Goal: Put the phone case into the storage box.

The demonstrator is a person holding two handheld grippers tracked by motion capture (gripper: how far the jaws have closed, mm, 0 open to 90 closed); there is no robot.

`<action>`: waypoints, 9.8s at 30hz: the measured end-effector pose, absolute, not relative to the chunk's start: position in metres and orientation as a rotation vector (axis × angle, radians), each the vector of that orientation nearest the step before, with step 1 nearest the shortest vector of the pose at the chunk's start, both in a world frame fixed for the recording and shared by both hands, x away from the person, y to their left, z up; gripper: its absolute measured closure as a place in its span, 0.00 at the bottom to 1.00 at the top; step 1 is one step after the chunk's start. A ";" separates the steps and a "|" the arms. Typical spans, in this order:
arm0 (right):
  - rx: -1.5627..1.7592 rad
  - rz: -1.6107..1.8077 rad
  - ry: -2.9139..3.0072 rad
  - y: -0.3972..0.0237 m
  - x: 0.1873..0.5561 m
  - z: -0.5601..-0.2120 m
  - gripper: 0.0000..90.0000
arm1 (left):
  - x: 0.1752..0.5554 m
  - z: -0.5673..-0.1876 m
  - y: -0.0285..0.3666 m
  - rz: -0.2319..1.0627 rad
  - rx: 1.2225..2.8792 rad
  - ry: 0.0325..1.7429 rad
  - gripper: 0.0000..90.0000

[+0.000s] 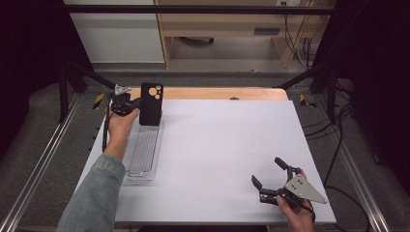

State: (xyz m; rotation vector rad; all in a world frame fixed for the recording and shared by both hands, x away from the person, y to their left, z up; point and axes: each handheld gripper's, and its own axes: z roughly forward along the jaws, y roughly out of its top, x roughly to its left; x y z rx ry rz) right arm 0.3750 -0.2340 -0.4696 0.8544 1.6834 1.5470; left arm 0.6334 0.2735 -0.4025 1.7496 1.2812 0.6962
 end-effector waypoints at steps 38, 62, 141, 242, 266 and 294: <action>0.847 1.552 1.683 -0.235 0.375 -0.469 0.04 | 0.633 -0.404 0.266 0.730 1.790 1.319 0.94; 0.846 1.553 1.683 -0.235 0.375 -0.469 0.04 | 0.629 -0.398 0.263 0.834 1.755 1.316 0.60; 0.853 1.554 1.682 -0.234 0.375 -0.468 0.04 | 0.620 -0.389 0.252 0.771 1.721 1.251 0.06; 0.878 1.537 1.693 -0.234 0.375 -0.468 0.03 | 0.565 -0.363 0.208 0.592 1.671 1.025 0.03; 0.871 1.534 1.700 -0.231 0.374 -0.467 0.02 | 0.535 -0.362 0.219 0.565 1.613 1.011 0.03; 0.875 1.524 1.702 -0.232 0.374 -0.468 0.02 | 0.506 -0.341 0.232 0.589 1.572 0.944 0.03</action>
